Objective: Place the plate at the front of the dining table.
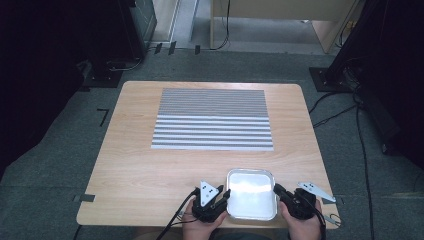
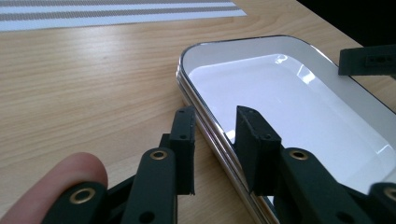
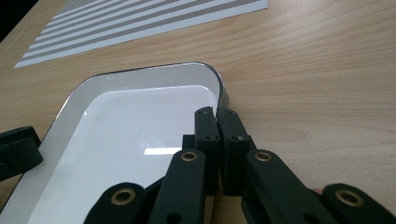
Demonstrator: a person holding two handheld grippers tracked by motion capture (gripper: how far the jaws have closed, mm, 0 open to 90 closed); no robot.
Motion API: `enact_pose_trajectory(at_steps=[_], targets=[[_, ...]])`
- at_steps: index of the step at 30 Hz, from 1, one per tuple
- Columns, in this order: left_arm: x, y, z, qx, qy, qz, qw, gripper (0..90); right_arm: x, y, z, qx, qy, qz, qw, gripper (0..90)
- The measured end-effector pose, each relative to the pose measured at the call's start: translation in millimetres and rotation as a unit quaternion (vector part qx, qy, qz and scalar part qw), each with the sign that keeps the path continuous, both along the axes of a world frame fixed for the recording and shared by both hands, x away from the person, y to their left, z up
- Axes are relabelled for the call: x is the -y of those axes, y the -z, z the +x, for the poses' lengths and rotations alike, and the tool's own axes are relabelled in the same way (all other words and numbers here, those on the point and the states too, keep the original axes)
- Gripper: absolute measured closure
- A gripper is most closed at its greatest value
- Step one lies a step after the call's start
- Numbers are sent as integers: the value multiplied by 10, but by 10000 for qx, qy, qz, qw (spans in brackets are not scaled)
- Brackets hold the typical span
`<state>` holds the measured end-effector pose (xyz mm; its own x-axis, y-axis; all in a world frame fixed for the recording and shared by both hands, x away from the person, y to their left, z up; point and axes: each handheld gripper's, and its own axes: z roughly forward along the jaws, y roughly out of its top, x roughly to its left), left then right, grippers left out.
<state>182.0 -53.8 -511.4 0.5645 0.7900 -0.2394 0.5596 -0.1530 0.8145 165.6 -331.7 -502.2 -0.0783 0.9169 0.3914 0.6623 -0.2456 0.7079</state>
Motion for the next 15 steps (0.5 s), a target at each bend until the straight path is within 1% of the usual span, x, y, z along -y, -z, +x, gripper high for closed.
enact_pose_trajectory(at_steps=[1,2,3,4,9,10,11,13,15], targets=[[0,0,0,0,0,0,10000,714,0,0,0,0,0,0,10000,887],[22,3,-2,-9,-31,-1,10000,728,-27,-4,-6,-6,48,-83,10000,886],[22,3,-2,-9,-31,-1,10000,735,-27,-4,-6,-6,48,-83,10000,886],[37,6,0,-15,-69,10,10000,739,-52,-6,-12,22,88,-189,9998,886],[97,8,1,-20,-186,70,9998,773,-89,-8,-19,43,171,-290,9994,885],[116,11,-3,-16,-234,100,9997,773,-89,-8,-19,43,171,-290,9994,885],[127,13,-6,-7,-290,113,9995,785,-109,-10,-25,47,223,-343,9992,885],[147,11,-13,28,-418,108,9991,801,-127,-11,-30,53,272,-385,9989,887],[160,6,-28,116,-505,123,9986,817,-140,-12,-32,58,306,-414,9987,889]])
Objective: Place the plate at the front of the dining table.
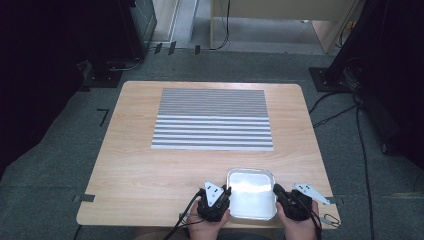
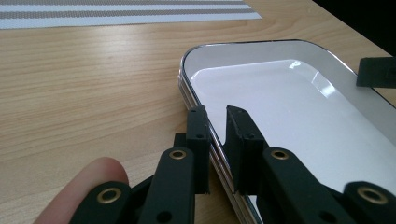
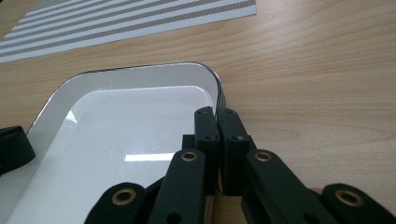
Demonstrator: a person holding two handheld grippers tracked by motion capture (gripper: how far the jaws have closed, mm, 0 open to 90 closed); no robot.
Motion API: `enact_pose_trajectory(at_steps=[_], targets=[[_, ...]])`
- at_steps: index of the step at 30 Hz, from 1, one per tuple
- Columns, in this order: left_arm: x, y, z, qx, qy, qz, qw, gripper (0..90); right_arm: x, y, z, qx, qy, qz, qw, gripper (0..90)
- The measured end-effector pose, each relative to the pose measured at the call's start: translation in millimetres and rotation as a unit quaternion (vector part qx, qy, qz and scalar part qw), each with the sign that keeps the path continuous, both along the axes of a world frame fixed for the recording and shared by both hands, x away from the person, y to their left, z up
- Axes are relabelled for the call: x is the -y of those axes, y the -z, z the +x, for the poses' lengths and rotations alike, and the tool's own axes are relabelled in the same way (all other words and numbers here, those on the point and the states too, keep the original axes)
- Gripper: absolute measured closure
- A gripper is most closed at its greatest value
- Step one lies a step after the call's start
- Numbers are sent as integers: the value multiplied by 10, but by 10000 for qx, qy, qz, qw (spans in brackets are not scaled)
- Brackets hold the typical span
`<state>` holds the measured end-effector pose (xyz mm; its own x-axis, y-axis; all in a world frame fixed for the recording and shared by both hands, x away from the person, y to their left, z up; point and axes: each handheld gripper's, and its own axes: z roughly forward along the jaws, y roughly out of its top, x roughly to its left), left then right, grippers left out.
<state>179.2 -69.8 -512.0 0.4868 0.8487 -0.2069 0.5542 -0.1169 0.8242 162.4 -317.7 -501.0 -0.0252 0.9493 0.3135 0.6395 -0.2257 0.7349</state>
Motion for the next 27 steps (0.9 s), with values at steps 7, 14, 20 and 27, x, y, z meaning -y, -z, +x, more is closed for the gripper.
enact_pose_trajectory(at_steps=[7,14,20,27], targets=[[10,-18,-6,136,-77,40,9999,869,18,2,-5,27,78,169,9998,897],[12,-20,-2,166,-116,0,9998,890,47,-24,-22,186,115,369,9991,900],[64,-17,0,180,11,-21,9998,900,65,-67,-31,334,91,443,9984,900],[63,-26,3,232,-12,-16,9997,899,141,-86,-42,394,242,462,9979,900]])
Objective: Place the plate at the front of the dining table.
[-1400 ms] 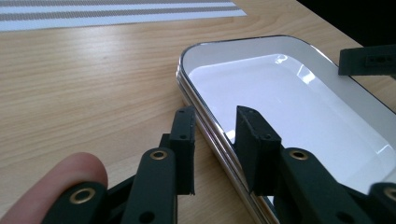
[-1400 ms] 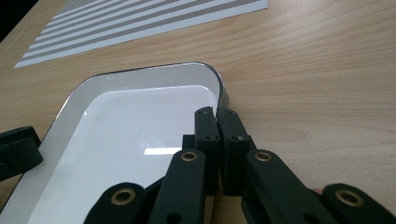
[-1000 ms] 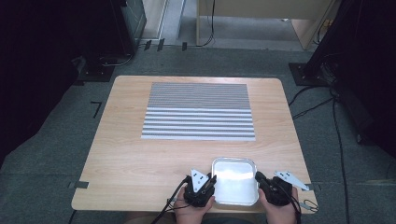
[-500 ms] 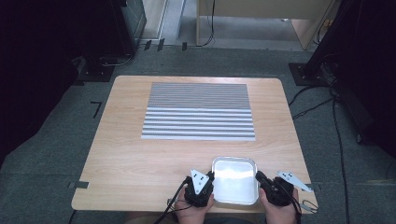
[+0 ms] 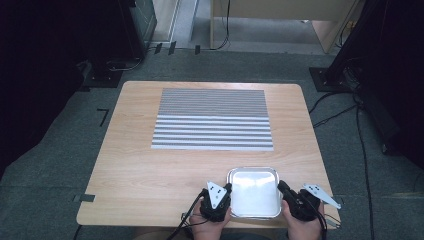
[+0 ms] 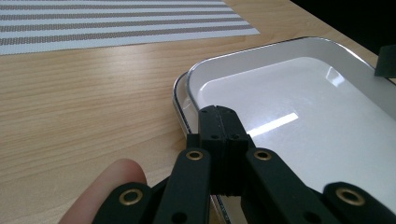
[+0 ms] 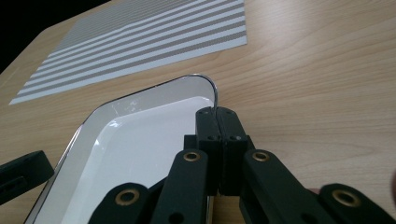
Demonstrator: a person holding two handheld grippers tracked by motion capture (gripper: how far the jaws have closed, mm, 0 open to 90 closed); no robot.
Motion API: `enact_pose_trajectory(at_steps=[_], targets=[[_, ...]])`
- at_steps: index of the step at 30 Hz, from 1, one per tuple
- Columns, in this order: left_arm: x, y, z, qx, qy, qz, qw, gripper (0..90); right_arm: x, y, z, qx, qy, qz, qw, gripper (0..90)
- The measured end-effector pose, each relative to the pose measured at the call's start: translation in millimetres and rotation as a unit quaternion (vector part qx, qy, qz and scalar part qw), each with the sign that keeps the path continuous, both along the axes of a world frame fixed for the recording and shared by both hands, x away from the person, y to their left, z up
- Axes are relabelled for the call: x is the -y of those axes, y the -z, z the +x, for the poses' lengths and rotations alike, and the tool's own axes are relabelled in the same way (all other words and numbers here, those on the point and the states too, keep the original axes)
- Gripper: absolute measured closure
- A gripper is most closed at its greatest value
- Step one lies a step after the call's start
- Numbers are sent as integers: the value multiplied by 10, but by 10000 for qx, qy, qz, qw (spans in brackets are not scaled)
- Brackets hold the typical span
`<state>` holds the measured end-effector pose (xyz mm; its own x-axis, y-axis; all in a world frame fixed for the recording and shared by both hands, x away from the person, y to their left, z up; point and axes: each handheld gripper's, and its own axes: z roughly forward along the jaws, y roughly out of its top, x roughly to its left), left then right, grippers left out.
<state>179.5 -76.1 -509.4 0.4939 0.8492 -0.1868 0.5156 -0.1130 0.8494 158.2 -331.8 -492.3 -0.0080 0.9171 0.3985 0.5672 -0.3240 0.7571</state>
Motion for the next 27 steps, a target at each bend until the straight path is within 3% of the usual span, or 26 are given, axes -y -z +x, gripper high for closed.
enact_pose_trajectory(at_steps=[6,11,16,23,27], targets=[[4,-3,18,-98,91,-155,9998,781,65,13,3,-21,23,73,10000,899],[33,21,17,-149,144,-97,9997,768,26,5,-4,2,16,-148,9999,771],[45,36,9,-111,161,-21,9998,781,-66,6,1,-271,-47,-587,9979,794],[56,40,11,-119,194,-3,9997,775,-42,45,37,-426,-39,-440,9981,871],[74,39,-3,-152,222,-34,9996,742,-37,46,28,-403,192,-260,9987,895]])
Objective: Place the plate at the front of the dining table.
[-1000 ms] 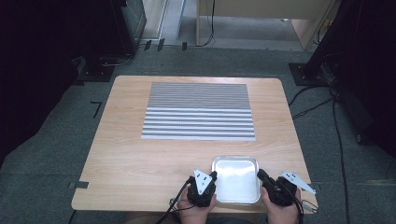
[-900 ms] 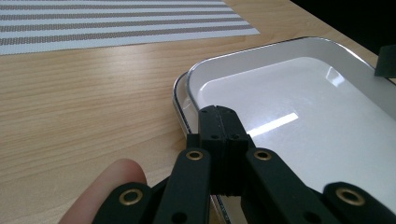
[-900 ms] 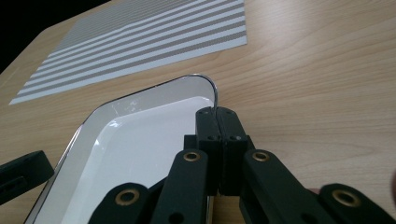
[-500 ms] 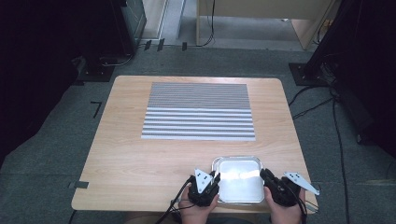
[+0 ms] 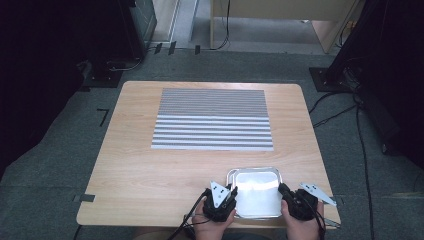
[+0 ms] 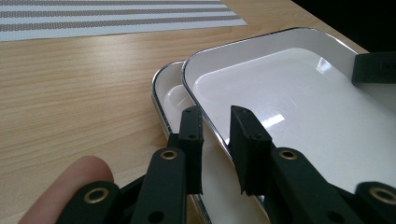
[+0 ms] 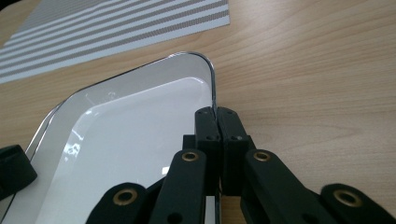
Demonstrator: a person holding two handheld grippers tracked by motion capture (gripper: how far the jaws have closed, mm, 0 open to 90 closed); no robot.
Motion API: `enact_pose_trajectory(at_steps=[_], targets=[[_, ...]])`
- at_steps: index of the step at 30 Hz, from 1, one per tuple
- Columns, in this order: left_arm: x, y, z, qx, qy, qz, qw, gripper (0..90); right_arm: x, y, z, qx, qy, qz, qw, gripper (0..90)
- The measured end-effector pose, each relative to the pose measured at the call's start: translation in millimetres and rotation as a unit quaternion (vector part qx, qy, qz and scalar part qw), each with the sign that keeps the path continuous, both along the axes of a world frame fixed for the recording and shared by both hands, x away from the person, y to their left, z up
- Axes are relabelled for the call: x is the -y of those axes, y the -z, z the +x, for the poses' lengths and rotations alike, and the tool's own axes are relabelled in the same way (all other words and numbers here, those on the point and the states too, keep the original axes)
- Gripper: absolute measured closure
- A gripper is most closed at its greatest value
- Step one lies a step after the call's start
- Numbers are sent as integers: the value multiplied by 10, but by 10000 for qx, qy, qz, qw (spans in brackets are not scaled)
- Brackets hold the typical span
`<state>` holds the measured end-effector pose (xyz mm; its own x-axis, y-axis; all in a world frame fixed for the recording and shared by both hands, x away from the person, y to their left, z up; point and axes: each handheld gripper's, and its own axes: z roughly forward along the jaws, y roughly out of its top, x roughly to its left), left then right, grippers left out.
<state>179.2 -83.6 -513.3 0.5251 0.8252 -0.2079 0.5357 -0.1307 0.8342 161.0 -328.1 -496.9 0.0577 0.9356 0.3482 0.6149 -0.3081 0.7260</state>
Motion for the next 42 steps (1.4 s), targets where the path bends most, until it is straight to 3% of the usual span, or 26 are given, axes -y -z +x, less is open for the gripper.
enact_pose_trajectory(at_steps=[4,7,11,14,17,21,34,42], targets=[[-3,-5,6,-25,12,-98,9999,701,23,-2,-12,49,72,98,9999,895],[-21,-31,26,-64,-2,-286,9996,692,34,-6,-38,127,192,242,9994,895],[-23,-45,27,-70,5,-340,9994,694,26,-17,-51,198,239,324,9990,895],[-19,-45,25,-97,-7,-356,9993,706,13,-22,-56,237,268,383,9986,894],[-10,-54,12,-86,-117,-338,9993,773,-4,-22,-65,307,257,460,9981,890],[-39,-69,42,-193,-161,-450,9987,801,-26,-47,-77,417,249,426,9979,886],[-197,-196,111,-20,-431,-610,9972,858,-220,-179,-73,660,26,71,9978,886],[-292,-250,156,0,-491,-780,9957,869,-279,-225,-29,719,-125,12,9973,886]])
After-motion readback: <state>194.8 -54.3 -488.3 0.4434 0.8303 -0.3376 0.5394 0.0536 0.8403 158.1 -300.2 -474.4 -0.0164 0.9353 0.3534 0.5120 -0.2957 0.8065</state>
